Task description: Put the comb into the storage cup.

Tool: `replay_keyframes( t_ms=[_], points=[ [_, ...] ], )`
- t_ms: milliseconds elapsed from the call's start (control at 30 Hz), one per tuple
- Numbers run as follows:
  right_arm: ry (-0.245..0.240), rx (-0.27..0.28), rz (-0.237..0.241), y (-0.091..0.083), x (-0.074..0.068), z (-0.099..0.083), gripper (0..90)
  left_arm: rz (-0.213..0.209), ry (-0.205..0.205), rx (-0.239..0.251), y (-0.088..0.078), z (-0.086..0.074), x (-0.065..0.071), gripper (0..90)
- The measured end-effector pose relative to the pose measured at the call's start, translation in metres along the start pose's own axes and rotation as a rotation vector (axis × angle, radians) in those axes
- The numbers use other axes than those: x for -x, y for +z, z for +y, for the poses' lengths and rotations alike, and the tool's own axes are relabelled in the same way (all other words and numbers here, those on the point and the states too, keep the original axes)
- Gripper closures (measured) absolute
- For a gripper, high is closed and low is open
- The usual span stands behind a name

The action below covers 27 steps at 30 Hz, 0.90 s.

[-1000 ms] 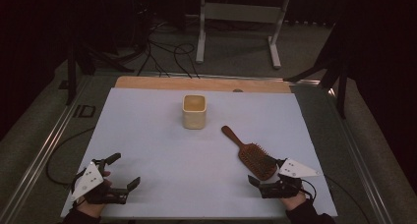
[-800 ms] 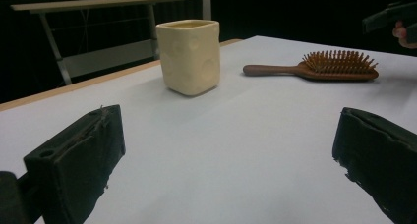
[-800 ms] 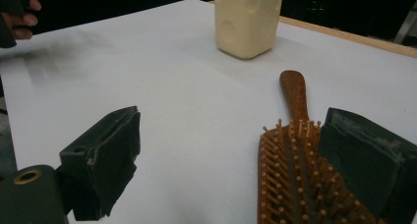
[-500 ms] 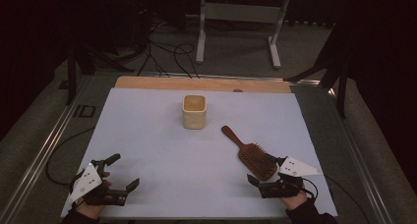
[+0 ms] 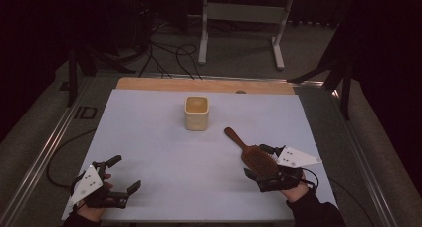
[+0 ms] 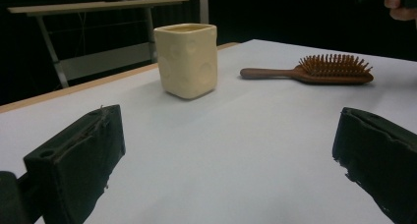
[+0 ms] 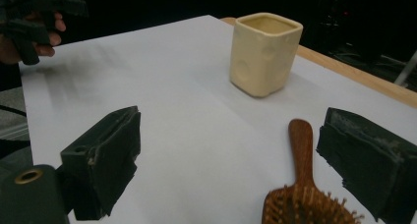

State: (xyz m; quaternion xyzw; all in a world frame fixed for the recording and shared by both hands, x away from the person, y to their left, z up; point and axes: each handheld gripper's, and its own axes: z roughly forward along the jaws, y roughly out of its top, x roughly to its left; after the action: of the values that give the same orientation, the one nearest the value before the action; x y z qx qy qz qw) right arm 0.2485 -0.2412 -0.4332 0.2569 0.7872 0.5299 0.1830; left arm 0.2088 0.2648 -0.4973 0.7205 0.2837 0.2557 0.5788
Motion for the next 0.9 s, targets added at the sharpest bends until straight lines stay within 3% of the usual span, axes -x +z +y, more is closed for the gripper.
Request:
replay_keyframes(
  t_ms=[333,900],
  points=[
    [0.005,0.011,0.011,0.008,0.016,0.019,8.6,-0.001,-0.002,0.0,0.001,0.0,0.001,0.1],
    [-0.011,-0.076,0.09,0.041,0.036,0.031,11.6,-0.003,-0.002,-0.001,0.001,0.0,0.0,0.1]
  ],
)
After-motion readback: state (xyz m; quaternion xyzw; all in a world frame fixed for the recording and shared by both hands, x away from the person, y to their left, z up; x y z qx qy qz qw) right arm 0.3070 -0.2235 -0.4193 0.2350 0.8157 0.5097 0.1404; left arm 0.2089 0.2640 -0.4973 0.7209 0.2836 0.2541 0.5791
